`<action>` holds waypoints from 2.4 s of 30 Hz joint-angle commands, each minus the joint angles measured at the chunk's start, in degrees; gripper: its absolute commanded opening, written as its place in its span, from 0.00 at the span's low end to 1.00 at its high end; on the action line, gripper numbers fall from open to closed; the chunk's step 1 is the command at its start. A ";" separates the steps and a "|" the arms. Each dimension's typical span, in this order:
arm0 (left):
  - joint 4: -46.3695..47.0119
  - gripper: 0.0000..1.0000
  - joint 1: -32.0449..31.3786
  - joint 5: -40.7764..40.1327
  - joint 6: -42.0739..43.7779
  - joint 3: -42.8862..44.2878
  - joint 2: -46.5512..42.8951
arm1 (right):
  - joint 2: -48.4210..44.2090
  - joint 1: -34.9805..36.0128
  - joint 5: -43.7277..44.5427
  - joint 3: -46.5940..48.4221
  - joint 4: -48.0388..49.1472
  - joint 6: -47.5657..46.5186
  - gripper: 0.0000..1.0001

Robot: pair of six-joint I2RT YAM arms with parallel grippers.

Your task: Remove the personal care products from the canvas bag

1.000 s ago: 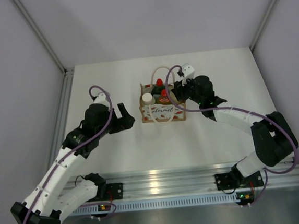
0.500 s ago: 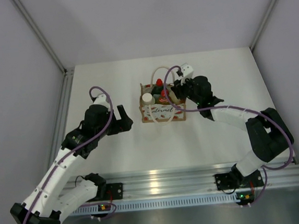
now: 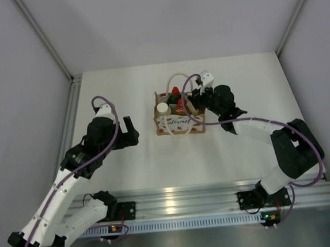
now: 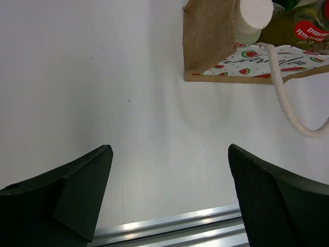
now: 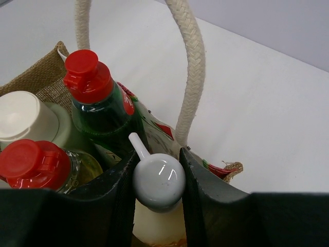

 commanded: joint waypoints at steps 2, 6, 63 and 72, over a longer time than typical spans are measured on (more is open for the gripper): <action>-2.00 0.98 -0.21 -4.70 3.75 1.89 -2.70 | -4.48 0.09 -2.66 3.12 11.60 1.16 0.00; -1.91 0.98 -0.21 -7.68 4.02 0.57 -4.46 | -5.80 0.00 -2.40 4.62 11.33 1.25 0.00; -1.65 0.98 -0.21 -9.54 2.08 -1.54 -7.45 | -20.84 -17.84 11.31 13.25 -11.27 4.07 0.00; -1.74 0.98 -0.21 -9.63 2.17 -1.63 -7.19 | -16.45 -18.98 15.27 1.38 3.67 -0.51 0.00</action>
